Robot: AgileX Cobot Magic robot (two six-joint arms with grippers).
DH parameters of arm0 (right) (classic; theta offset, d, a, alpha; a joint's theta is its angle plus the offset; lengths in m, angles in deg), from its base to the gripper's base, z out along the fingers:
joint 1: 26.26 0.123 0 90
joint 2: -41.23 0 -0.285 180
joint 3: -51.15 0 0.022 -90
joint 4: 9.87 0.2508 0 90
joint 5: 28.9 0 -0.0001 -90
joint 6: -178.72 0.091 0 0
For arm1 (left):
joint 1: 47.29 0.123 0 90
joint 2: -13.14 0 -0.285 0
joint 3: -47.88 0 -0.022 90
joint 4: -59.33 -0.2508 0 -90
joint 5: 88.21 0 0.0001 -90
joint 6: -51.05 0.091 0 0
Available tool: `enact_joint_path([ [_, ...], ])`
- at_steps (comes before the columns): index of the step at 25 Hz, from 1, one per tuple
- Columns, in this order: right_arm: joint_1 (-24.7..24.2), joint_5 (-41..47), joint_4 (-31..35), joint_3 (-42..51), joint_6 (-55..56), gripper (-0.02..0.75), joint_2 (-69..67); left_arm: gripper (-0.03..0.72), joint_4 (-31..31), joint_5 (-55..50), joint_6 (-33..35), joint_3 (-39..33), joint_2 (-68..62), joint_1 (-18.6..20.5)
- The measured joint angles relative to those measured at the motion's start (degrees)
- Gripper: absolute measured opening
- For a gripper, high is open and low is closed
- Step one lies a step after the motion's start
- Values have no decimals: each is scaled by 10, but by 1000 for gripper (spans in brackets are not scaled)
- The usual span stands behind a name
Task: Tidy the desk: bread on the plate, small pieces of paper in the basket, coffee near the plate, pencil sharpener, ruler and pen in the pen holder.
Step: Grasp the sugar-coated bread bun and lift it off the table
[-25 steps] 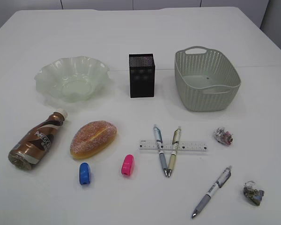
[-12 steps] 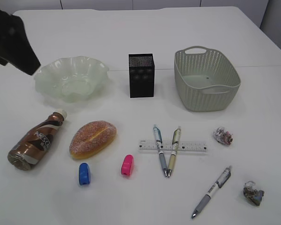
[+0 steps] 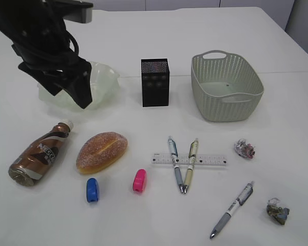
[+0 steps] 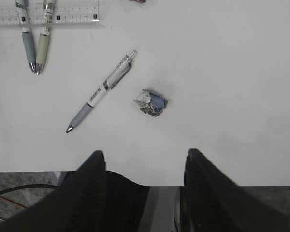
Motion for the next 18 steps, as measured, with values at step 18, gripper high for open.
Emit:
enact_joint_path([
  [18,0,-18,-2,0,-1,414,-11,603,-118,43,-7,5,-128,-75],
])
